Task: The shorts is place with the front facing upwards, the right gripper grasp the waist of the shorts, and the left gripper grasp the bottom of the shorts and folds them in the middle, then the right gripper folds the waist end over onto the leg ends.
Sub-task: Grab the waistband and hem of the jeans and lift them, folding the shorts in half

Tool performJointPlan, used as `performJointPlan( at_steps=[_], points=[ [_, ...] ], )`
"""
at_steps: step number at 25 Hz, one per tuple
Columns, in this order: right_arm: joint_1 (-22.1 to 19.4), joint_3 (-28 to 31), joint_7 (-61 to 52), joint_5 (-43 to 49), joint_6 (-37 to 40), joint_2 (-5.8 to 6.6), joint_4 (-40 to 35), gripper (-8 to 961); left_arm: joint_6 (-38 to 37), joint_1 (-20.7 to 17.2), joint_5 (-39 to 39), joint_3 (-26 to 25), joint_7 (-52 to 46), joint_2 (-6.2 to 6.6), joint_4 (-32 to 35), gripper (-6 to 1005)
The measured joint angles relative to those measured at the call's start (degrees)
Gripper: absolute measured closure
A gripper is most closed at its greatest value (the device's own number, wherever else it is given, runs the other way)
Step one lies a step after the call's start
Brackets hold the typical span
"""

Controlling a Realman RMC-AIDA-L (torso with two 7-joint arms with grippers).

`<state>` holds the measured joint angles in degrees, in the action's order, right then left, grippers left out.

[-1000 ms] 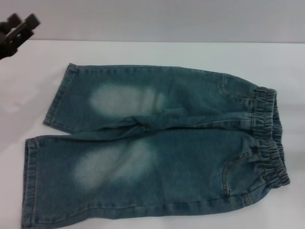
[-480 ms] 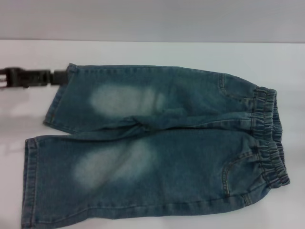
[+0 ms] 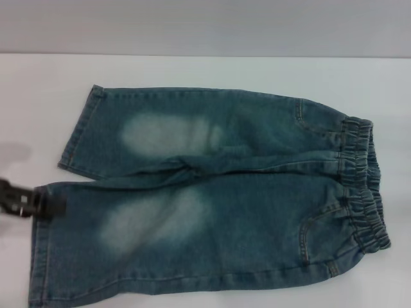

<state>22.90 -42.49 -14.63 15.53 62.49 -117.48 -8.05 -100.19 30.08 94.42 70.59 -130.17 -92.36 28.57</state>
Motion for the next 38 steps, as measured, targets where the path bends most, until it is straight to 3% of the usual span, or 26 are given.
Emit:
performJointPlan(
  at_steps=[2,7,8,9,10,22,31,38],
  points=[
    [0.0,0.0,0.0,0.0,0.0,0.06,0.0,163,-3.0,-0.1,10.0,-3.7,-3.0,-1.78,0.3,288],
    [0.1,0.0,0.1,0.0,-0.2,0.11,0.0,163,-3.0,-0.1,10.0,-3.7,-3.0,-1.78,0.3,288],
    [0.2,0.0,0.1,0.0,-0.4,0.14,0.0,163,-3.5,-0.5,15.6,-5.6,-4.5,-2.6,0.4,288],
    [0.2,0.1,0.1,0.0,-0.5,0.19,0.0,163,-3.5,-0.5,15.6,-5.6,-4.5,-2.6,0.4,288],
    [0.2,0.1,0.1,0.0,-0.5,0.22,0.0,163,-4.4,-1.8,22.0,-10.3,-7.6,-3.65,0.2,288],
    [-0.2,-0.1,0.1,0.5,-0.6,-0.13,0.1,164,-3.0,-4.7,27.2,-12.4,-13.4,-4.28,0.9,289],
    [-0.2,-0.5,0.1,0.6,-0.6,-0.14,0.1,164,-2.4,-5.3,29.2,-12.6,-13.1,-6.35,1.5,289],
    [-0.2,-0.5,0.1,0.6,-0.5,-0.19,0.0,164,-1.6,-4.9,31.6,-12.5,-13.5,-7.11,2.1,289]
  ],
)
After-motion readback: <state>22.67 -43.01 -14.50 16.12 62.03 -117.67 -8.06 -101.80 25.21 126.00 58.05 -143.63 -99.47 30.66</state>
